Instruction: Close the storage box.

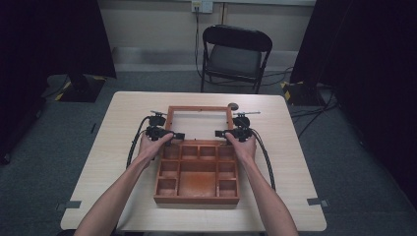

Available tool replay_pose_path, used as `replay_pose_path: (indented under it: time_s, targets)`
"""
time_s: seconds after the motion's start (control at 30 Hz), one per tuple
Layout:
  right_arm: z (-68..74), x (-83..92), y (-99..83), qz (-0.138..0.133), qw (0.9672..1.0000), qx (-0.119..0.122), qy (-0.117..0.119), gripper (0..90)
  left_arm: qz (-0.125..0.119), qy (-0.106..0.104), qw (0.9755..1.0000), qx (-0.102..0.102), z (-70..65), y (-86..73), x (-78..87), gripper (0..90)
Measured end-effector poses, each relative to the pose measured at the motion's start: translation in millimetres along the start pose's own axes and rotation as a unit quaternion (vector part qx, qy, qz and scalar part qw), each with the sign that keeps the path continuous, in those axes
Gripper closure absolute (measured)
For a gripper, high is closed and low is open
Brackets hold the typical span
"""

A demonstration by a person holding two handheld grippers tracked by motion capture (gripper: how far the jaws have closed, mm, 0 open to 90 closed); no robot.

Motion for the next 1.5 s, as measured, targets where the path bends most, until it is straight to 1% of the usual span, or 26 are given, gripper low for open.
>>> replay_pose_path:
  time_s: [0.1,0.13,0.17,0.2,0.23,0.27,0.33,0.37,0.4,0.47,0.53,0.6,0.7,0.73,0.77,0.83,0.87,0.97,1.0,1.1,1.13,1.17,1.2,1.27,1.43,1.5]
  targets:
    - [1.2,2.3,2.6,-0.009,0.9999,-0.007,0.005,17.1,-0.008,0.001,1.0000,-0.004,1.0,1.3,1.7,12.2]
    - [1.3,3.0,3.6,-0.012,0.9998,-0.009,0.010,17.1,-0.010,0.004,0.9999,-0.011,1.6,2.9,3.8,13.1]
    - [1.3,3.0,3.6,-0.012,0.9998,-0.009,0.010,17.1,-0.010,0.004,0.9999,-0.011,1.6,2.9,3.8,14.4]
    - [1.8,5.1,5.9,-0.020,0.9996,-0.013,0.014,18.4,-0.014,0.006,0.9998,-0.011,1.6,4.6,6.0,15.8]
    - [1.8,5.1,5.9,-0.020,0.9996,-0.013,0.014,18.4,-0.014,0.006,0.9998,-0.011,1.6,4.6,6.0,17.3]
    - [2.1,7.7,8.4,-0.026,0.9995,-0.009,0.012,20.8,-0.018,0.008,0.9997,-0.017,2.3,6.5,9.7,18.7]
    - [3.1,10.7,11.2,-0.034,0.9993,-0.007,0.012,23.0,-0.028,0.011,0.9994,-0.018,3.0,8.9,12.7,22.3]
    - [3.5,12.6,12.2,-0.036,0.9993,-0.006,0.011,23.5,-0.028,0.011,0.9994,-0.018,3.0,8.9,12.7,23.7]
    - [4.5,14.3,13.2,-0.040,0.9990,-0.010,0.015,24.0,-0.031,0.012,0.9993,-0.019,2.7,10.5,15.1,24.9]
    - [5.4,17.7,14.6,-0.044,0.9989,-0.006,0.014,26.0,-0.038,0.013,0.9990,-0.022,2.4,12.1,17.2,27.0]
    - [5.7,19.4,15.6,-0.048,0.9987,-0.002,0.016,27.1,-0.039,0.012,0.9989,-0.023,2.1,12.6,18.5,27.8]
    - [6.9,25.6,17.7,-0.054,0.9983,-0.002,0.020,31.5,-0.049,0.012,0.9984,-0.025,2.1,14.8,23.0,31.9]
    - [7.8,29.5,19.0,-0.057,0.9982,0.000,0.021,34.4,-0.055,0.013,0.9981,-0.027,2.0,16.4,26.5,35.7]
    - [8.3,33.0,20.6,-0.060,0.9981,0.000,0.016,39.1,-0.058,0.015,0.9979,-0.027,0.9,17.6,29.0,36.5]
    - [8.6,34.7,21.1,-0.060,0.9981,-0.002,0.013,41.0,-0.061,0.018,0.9975,-0.030,0.4,18.5,29.8,36.9]
    - [8.9,37.6,22.8,-0.062,0.9980,0.001,0.011,43.7,-0.066,0.021,0.9971,-0.032,-0.4,20.0,31.6,37.9]
    - [9.5,39.1,23.4,-0.063,0.9980,-0.001,0.010,44.5,-0.069,0.023,0.9967,-0.036,-0.3,20.8,32.9,38.5]
    - [10.4,42.0,25.3,-0.067,0.9977,0.000,0.009,46.1,-0.074,0.024,0.9963,-0.037,-0.7,22.8,35.6,40.4]
    - [11.6,44.6,27.0,-0.073,0.9973,-0.004,0.010,47.9,-0.075,0.026,0.9961,-0.038,-0.6,23.9,37.0,42.8]
    - [12.7,47.1,28.8,-0.078,0.9969,-0.004,0.009,49.5,-0.078,0.028,0.9956,-0.044,-1.0,27.7,41.0,44.6]
    - [13.8,49.6,30.5,-0.082,0.9966,0.001,0.008,50.5,-0.083,0.029,0.9951,-0.045,-1.0,29.7,43.7,46.5]
    - [13.8,49.6,30.5,-0.082,0.9966,0.001,0.008,50.5,-0.083,0.029,0.9951,-0.045,-1.0,29.7,43.7,47.5]
    - [15.2,52.0,31.5,-0.084,0.9964,0.006,0.007,51.2,-0.090,0.027,0.9946,-0.044,-1.7,31.2,45.3,47.7]
    - [16.7,54.5,31.8,-0.084,0.9964,0.008,0.008,51.4,-0.094,0.024,0.9943,-0.045,-2.8,31.8,47.5,48.0]
    - [18.5,58.7,32.9,-0.088,0.9960,0.009,0.009,52.1,-0.096,0.020,0.9939,-0.049,-4.4,32.5,51.2,48.9]
    - [19.3,58.9,34.2,-0.089,0.9958,0.016,0.012,51.9,-0.096,0.024,0.9938,-0.051,-4.5,33.3,52.3,49.0]
Point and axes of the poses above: each handheld gripper's, and its own axes: x roughly backward along the jaws, y roughly out of its top, z roughly to its left, the point moved 8 cm from there along -x, roughly forward along the jaws, and after that the axes turned 6 degrees about y, right-handed, at the moved point
